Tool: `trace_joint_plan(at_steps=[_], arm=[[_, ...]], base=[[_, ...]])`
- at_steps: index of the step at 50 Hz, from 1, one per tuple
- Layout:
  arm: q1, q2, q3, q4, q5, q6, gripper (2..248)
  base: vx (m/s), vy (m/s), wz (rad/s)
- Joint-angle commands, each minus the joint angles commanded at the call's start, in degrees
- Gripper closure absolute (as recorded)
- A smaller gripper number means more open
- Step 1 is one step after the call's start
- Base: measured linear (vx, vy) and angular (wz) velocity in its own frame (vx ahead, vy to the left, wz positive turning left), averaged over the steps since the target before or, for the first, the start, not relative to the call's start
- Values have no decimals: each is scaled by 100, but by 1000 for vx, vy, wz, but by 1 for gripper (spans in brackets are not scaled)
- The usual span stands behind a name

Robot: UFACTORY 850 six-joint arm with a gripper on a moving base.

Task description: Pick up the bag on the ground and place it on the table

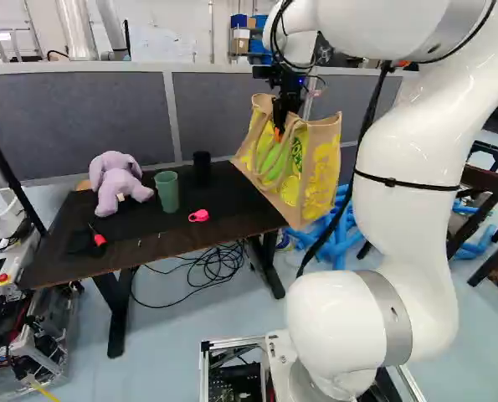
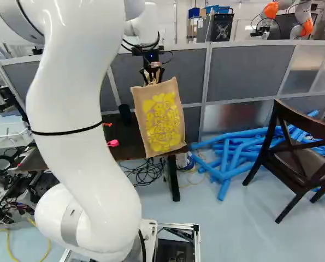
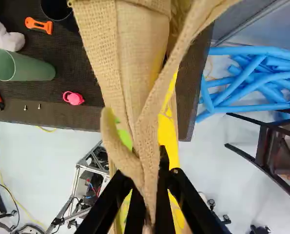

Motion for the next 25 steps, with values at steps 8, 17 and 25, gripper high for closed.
trace_joint_plan(at_steps=[8,17,25], arm=[[-48,-224,-161,0,0,0,228],[-91,-454,-432,0,0,0,228],[-119,-665,-707,0,0,0,228]], base=[[0,0,0],[0,0,0],[0,0,0]])
